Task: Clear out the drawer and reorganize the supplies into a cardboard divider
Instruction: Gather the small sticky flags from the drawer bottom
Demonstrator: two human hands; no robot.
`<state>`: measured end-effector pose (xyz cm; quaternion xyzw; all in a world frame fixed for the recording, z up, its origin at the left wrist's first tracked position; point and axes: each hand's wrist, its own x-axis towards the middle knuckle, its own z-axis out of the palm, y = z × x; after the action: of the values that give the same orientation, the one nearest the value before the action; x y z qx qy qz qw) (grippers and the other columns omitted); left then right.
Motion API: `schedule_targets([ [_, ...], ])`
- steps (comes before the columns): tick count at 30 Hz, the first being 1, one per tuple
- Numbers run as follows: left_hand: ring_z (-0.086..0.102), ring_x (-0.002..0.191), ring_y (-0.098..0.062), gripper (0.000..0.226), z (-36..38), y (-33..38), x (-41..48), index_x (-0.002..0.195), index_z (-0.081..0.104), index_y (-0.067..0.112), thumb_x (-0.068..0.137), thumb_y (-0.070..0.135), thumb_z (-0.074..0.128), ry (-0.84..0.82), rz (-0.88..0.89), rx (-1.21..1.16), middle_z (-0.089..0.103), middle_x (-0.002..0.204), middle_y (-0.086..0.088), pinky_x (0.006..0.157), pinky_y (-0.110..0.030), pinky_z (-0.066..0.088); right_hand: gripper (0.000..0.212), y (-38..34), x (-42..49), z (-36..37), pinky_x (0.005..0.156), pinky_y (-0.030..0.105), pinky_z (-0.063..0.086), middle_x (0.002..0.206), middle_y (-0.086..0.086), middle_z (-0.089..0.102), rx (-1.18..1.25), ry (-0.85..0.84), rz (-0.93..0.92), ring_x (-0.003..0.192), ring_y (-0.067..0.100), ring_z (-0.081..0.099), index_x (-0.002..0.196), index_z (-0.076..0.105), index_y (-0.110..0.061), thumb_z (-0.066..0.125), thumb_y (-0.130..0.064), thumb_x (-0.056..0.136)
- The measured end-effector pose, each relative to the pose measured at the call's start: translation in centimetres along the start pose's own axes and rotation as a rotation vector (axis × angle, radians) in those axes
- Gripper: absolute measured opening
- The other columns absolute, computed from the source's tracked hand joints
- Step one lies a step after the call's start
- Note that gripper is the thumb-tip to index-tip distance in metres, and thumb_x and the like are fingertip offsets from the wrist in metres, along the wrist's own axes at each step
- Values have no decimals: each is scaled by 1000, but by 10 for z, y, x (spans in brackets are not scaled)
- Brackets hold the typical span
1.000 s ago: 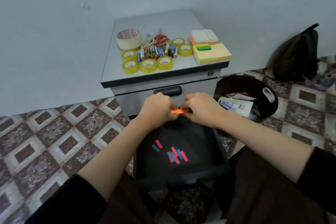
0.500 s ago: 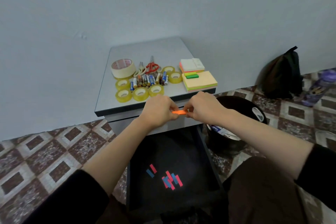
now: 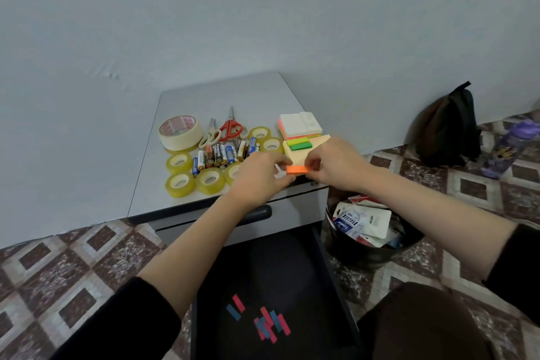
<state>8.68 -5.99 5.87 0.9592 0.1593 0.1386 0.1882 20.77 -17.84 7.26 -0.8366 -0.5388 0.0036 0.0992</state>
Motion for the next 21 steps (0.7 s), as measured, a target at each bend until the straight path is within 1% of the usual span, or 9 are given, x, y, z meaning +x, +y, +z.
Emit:
schedule_targets([
  [2,55,99,-15,32,10,-4,2,117,64,13,89,28,60,50,0,18,64,110,0,84,-22,38,24,13,9,-7,79,27,42,105,4,70,1,7,42,99,22,60,108,71,-16,58,-22,89],
  [4,53,108,-19,28,22,-9,2,114,66,10,93,24,55,72,-10,40,65,113,-4,86,-22,35,24,25,18,-13,82,28,44,105,3,71,0,3,82,98,21,60,108,71,-15,58,-19,88],
  [6,56,108,-25,26,32,-14,2,107,68,3,93,18,53,86,-35,22,66,111,-9,87,-28,40,23,32,27,-15,78,27,44,101,4,71,-9,-9,100,95,20,60,105,72,-13,59,-17,88],
  [8,60,102,-31,31,42,-20,2,99,70,-4,91,16,48,105,-50,17,68,106,-15,83,-35,49,22,34,35,-14,74,26,43,99,4,71,-18,-34,98,92,19,59,103,73,-11,59,-14,87],
  [9,59,103,-32,31,45,-23,2,100,69,-5,91,15,47,102,-57,24,67,107,-16,82,-37,51,22,34,38,-13,73,26,43,99,5,71,-22,-50,92,91,18,59,103,73,-11,59,-13,87],
  [12,54,115,-30,28,51,-29,3,113,65,-1,94,11,49,101,-61,52,63,121,-12,87,-35,47,22,31,45,-9,68,22,36,101,5,70,-26,-88,74,84,14,52,104,72,-10,58,-12,87],
  [15,53,117,-30,28,52,-29,4,116,64,0,95,11,49,105,-58,57,62,123,-12,89,-36,47,22,29,50,-6,63,21,36,101,4,70,-29,-91,66,84,13,51,104,72,-10,58,-12,87],
  [18,50,120,-27,31,52,-29,6,121,61,2,96,13,45,82,-72,71,59,128,-11,94,-34,42,21,29,53,-4,69,23,39,101,3,70,-31,-85,69,85,14,53,103,73,-11,59,-13,86],
  [21,49,121,-25,33,53,-29,7,124,59,3,98,15,42,74,-80,95,58,130,-9,94,-33,42,21,28,54,-3,69,24,38,100,3,70,-20,-78,73,83,13,51,102,73,-10,59,-12,86],
])
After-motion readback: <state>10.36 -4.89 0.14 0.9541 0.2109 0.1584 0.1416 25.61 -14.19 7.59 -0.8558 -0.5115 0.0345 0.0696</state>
